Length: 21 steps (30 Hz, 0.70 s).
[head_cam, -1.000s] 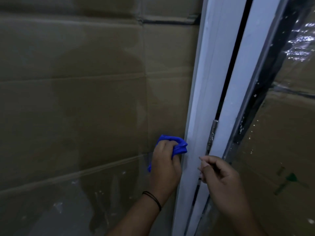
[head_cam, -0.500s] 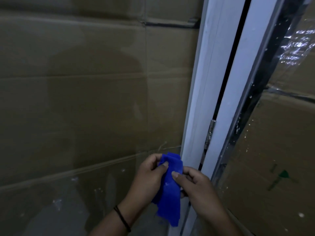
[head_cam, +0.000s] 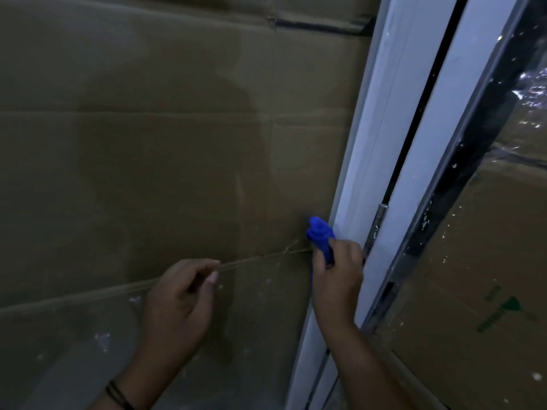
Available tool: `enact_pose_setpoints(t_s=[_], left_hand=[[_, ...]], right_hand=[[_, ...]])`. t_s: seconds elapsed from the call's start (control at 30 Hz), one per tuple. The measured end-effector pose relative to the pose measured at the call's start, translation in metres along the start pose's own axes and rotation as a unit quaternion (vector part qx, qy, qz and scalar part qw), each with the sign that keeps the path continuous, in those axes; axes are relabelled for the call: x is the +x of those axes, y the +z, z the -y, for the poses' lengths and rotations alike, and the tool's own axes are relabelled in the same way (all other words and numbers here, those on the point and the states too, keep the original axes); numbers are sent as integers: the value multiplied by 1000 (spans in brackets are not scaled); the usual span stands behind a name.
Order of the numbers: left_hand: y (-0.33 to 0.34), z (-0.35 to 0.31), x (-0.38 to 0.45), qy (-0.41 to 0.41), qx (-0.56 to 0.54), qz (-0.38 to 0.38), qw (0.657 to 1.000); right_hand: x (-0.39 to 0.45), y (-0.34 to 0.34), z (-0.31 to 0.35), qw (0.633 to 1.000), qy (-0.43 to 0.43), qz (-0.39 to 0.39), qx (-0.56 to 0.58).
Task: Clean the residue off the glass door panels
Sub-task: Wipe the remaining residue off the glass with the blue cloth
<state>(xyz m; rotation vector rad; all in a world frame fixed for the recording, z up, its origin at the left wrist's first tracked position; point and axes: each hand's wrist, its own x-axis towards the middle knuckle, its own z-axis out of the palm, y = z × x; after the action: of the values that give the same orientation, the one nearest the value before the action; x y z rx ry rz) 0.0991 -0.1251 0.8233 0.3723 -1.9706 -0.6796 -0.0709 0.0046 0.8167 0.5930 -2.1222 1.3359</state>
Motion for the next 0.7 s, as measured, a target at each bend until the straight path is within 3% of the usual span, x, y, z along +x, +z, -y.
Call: enact_pose_setpoints(t_s=[0.1,0.27,0.33,0.43,0.53,0.7], left_hand=[[-19,11,-4,16,36,-18,999],[-38,25,-7,25,56,-29,998],[-43,28,-7,36,64,-30,997],[-51,33,-7,62,83,-28,994],[-62,40,-8,86,104,-25,991],[-82,53,-11,107,107,-20,988]], right_hand=[[-20,16,8,998,15,31,55],[-71,38,31,968,-46,220,112],[-72,36,32,957,-1,245,154],[-53,17,23,966,118,138,183],[-21,1,7,990,78,-37,114],[-14,20,8,998,53,-42,13]])
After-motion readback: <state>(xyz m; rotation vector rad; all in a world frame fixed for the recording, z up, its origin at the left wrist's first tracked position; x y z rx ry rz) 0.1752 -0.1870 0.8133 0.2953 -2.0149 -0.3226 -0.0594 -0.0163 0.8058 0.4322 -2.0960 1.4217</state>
